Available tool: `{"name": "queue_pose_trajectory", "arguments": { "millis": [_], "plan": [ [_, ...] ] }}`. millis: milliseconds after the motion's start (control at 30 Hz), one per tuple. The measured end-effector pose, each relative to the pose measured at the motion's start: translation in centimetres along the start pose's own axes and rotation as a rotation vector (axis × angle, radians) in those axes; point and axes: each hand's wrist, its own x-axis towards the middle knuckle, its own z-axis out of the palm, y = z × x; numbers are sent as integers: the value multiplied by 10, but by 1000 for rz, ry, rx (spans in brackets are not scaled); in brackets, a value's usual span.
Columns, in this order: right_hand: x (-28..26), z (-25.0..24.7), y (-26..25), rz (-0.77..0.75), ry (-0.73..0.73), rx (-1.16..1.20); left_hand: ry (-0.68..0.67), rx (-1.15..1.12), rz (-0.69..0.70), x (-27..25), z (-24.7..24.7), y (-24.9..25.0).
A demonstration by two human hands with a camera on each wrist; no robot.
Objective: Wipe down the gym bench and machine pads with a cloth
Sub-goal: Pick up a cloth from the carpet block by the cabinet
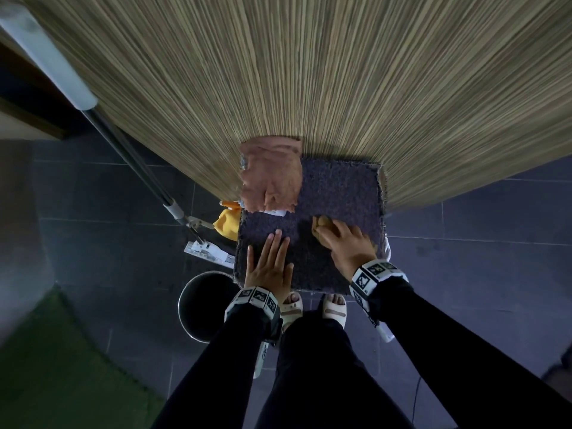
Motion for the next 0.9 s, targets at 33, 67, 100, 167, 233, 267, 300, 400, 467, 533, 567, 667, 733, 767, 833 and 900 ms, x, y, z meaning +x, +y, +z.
{"name": "queue_pose_trajectory", "arguments": {
  "millis": [33, 67, 100, 167, 233, 267, 300, 400, 467, 533, 567, 667, 733, 767, 833, 900],
  "plan": [
    [-2, -2, 2, 27, -19, 71, -27, -16, -9, 0, -5, 2],
    [-4, -4, 4, 44, -35, 164, -53, -36, -17, -1, -10, 5],
    [-6, -8, 6, 47, -41, 284, -76, -62, -25, 0, -16, 8],
    [-13, -17, 9, 53, -5, 544, -114, -161, -51, -2, -32, 13],
    [-23, -29, 10, 131, 95, 630, -124, -280, -72, -3, -49, 19],
    [-29, -36, 11, 170, 118, 643, -119, -321, -72, -4, -57, 22],
    [-35, -41, 11, 188, 119, 678, -113, -353, -69, -6, -64, 25],
    [-56, -58, 7, 185, 139, 764, -81, -427, -45, -15, -85, 33],
    [-71, -69, 2, 178, 191, 735, -32, -449, 0, -24, -95, 36],
    [-84, -79, -3, 138, 217, 710, 4, -469, 40, -34, -105, 38],
    [-91, -82, -4, 117, 219, 717, 22, -476, 57, -39, -109, 39],
    [-109, -89, -3, 84, 228, 761, 53, -492, 107, -55, -118, 39],
    [-118, -94, -1, 71, 205, 767, 73, -492, 115, -64, -124, 38],
    [-122, -96, -1, 67, 180, 752, 85, -491, 114, -69, -126, 38],
    [-129, -99, -2, 43, 149, 708, 122, -490, 119, -79, -130, 38],
    [-133, -99, -3, 9, 132, 705, 159, -505, 122, -86, -132, 37]
  ]
}}
